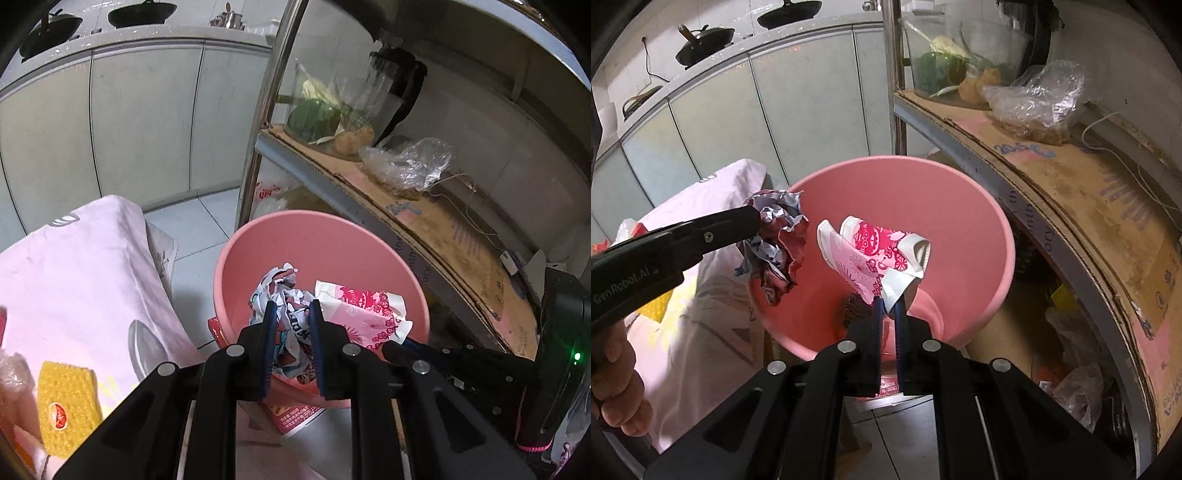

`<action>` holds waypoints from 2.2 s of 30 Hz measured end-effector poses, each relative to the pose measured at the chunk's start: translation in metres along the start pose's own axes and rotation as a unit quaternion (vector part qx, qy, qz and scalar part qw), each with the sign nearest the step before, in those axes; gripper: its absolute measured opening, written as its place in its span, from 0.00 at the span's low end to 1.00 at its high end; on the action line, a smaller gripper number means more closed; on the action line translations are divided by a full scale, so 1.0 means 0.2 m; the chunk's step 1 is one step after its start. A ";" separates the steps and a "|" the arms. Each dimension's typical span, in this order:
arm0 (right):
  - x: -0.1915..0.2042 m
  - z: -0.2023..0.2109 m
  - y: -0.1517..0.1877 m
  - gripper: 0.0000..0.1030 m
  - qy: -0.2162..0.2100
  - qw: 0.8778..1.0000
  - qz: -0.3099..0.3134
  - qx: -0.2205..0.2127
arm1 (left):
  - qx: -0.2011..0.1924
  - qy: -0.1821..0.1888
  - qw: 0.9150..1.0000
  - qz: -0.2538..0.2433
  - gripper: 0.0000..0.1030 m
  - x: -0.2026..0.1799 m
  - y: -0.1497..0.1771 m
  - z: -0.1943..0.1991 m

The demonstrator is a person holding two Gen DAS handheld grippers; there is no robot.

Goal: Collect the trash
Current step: 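Open both grippers to drop the paper and wrapper into the bucket, then move both tools back over the bed toward the yellow foam net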

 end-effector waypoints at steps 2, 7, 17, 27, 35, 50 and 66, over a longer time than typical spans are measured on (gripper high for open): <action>0.01 -0.02 0.00 0.06 -0.001 1.000 0.002 0.003 | 0.003 -0.003 1.000 0.001 0.17 0.00 0.01 -0.02; 0.01 -0.04 0.02 0.06 0.005 1.000 0.007 0.005 | 0.010 -0.007 1.000 0.003 0.19 0.01 0.02 -0.06; -0.01 -0.09 0.01 0.06 0.016 1.000 0.006 0.012 | 0.025 -0.025 0.999 0.016 0.32 0.04 0.03 -0.09; -0.04 -0.11 -0.01 0.29 0.021 1.000 -0.002 0.013 | 0.024 -0.033 0.999 0.016 0.46 0.03 0.02 -0.06; -0.02 -0.07 0.00 0.33 0.015 1.000 0.003 0.009 | 0.010 -0.039 0.999 0.009 0.47 0.00 -0.01 0.01; 0.03 0.09 -0.01 0.33 -0.005 1.000 0.007 -0.012 | -0.017 -0.053 0.998 -0.005 0.53 -0.06 -0.01 0.24; 0.24 0.29 0.00 0.33 -0.056 0.997 0.033 -0.034 | -0.051 -0.099 0.994 -0.001 0.53 0.01 0.06 0.61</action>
Point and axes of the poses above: each gripper's, at about its wrist camera, not at the fingertips, and z roughly against the way its jaws point, x to its left, y to its underside, the point moved 1 cm from there along -z, roughly the way its jaws point, and after that the axes turned 10 degrees about -x, right-handed, at the moved point
